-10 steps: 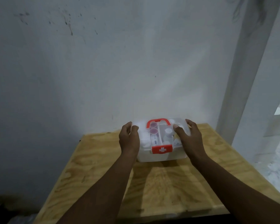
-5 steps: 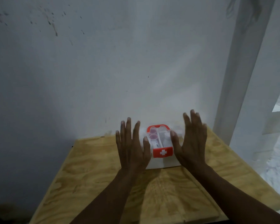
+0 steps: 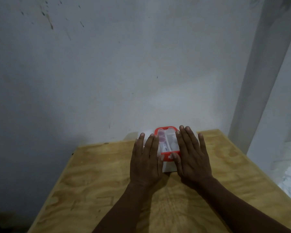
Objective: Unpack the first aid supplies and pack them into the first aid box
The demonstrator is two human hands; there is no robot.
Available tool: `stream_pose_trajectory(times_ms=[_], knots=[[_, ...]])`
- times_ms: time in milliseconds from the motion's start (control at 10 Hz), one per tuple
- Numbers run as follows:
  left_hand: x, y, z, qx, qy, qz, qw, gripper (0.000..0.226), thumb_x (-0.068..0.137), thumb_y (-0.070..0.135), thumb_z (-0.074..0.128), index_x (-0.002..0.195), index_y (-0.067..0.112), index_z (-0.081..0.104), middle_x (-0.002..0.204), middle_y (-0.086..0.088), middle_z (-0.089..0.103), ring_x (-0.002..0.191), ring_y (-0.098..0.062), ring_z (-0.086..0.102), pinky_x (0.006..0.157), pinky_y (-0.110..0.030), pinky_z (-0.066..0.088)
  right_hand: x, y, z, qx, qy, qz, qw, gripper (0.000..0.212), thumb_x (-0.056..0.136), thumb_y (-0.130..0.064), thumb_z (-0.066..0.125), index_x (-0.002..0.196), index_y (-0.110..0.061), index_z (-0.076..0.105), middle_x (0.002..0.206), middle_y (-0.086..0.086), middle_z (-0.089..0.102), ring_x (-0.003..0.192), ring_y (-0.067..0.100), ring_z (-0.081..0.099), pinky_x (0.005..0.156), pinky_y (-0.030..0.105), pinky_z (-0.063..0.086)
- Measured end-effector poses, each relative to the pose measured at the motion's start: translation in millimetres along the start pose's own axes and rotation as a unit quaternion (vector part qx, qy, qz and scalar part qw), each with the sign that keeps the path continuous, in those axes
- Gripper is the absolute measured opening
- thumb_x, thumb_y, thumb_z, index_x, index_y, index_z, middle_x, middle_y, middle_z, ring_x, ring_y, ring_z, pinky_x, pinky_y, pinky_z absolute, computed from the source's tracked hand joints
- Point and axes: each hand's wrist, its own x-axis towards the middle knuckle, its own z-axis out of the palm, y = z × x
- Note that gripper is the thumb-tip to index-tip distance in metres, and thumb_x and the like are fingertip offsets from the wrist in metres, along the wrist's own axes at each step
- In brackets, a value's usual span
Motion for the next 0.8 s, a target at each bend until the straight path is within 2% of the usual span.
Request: stream_pose_trajectory(times_ms=[100,300,500,600,700,800], knots=[[12.6,-3.6,11.5,-0.007,-0.002,-0.015,1.0,0.058,0.098,0.051,0.036,0.14,0.011,0.041,0.143,-0.017,0.055,0.137,-0.04,0.044,0.11,-0.057,0.039,12.4,7.6,13.2,-0.003,-0.009,0.003,1.0,0.07,0.1,-0.05,0.024,0.154,-0.005,0.024,0.164,0.012,0.018,0.153,0.027,0.013,0.12,0.058,0.017],[33.5,-16.8,38.7,0.0,0.004,-0.035,0.999,0.059,0.092,0.048,0.052,0.139,0.014,0.042,0.143,-0.015,0.055,0.136,-0.039,0.046,0.111,-0.056,0.038,37.1,16.1,40.6,-0.009,-0.022,0.029,0.999,0.071,0.099,-0.051,0.026,0.155,-0.008,0.023,0.164,0.011,0.019,0.153,0.026,0.012,0.121,0.057,0.014],[44.9,-21.8,50.5,0.026,0.008,-0.031,0.999,0.06,0.09,0.049,0.055,0.138,0.014,0.044,0.142,-0.014,0.056,0.136,-0.038,0.045,0.114,-0.054,0.035,50.9,22.0,46.3,-0.012,-0.052,0.022,0.998,0.07,0.1,-0.054,0.016,0.158,-0.013,0.012,0.167,0.008,0.005,0.154,0.025,0.0,0.123,0.055,0.01],[43.3,-19.2,40.8,0.03,-0.024,-0.039,0.998,0.057,0.093,0.046,0.054,0.14,0.013,0.047,0.145,-0.013,0.053,0.139,-0.036,0.042,0.115,-0.053,0.034,51.4,20.7,37.5,-0.02,-0.09,0.024,0.995,0.071,0.1,-0.056,0.012,0.158,-0.015,0.007,0.167,0.007,0.001,0.154,0.025,-0.003,0.123,0.053,0.005],[44.0,-13.2,22.6,0.024,-0.098,-0.055,0.993,0.059,0.098,0.051,0.036,0.144,0.016,0.048,0.151,-0.01,0.048,0.144,-0.034,0.038,0.119,-0.053,0.028,53.6,19.6,24.8,-0.013,-0.157,0.03,0.987,0.076,0.095,-0.062,-0.003,0.158,-0.019,0.001,0.167,0.006,-0.003,0.153,0.024,-0.01,0.124,0.05,-0.001],[49.8,-15.9,-1.5,0.001,-0.189,-0.054,0.98,0.061,0.1,0.049,0.023,0.154,0.023,0.033,0.162,-0.004,0.032,0.152,-0.028,0.02,0.124,-0.048,0.016,63.0,16.9,-2.4,0.015,-0.238,0.033,0.971,0.09,0.082,-0.069,-0.017,0.157,-0.019,-0.005,0.167,0.004,-0.008,0.153,0.022,-0.013,0.124,0.049,-0.003]])
